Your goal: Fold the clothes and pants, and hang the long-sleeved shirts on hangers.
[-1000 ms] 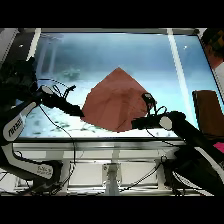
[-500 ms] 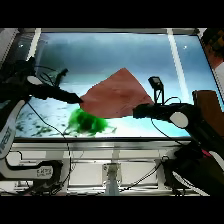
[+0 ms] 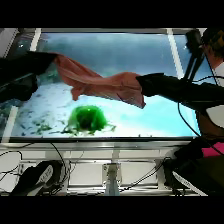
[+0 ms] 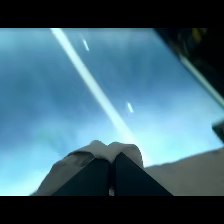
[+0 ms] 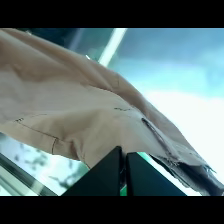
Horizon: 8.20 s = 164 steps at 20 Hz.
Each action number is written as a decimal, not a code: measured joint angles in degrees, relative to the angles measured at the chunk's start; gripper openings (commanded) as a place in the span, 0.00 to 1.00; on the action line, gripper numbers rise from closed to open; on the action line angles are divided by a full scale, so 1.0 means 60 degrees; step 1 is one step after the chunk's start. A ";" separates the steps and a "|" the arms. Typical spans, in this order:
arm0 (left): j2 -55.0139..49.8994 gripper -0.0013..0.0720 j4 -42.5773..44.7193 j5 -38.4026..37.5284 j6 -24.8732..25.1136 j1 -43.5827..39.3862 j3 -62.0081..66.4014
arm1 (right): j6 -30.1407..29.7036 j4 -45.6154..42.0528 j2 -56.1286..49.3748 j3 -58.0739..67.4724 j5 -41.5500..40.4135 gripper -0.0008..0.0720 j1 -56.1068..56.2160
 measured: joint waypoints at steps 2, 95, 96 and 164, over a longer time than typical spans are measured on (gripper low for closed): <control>0.1206 0.04 0.0066 0.0601 -0.0488 0.0018 0.0015 | -0.0193 0.0539 0.0222 0.0313 0.0047 0.03 0.0051; -0.5278 0.92 0.8437 0.2743 -0.6331 -0.4503 -0.0747 | -0.2324 0.3748 0.0197 -0.7872 -0.1020 0.81 -0.6240; -0.5278 0.92 0.8378 0.2743 -0.6331 -0.4503 -0.0747 | -0.2255 0.3883 0.0015 -0.7909 -0.1115 0.83 -0.6244; -0.4375 0.92 0.8335 0.3865 -0.6331 -0.4503 -0.0703 | -0.1096 -0.0408 -0.3727 0.0820 0.5260 0.82 -1.3883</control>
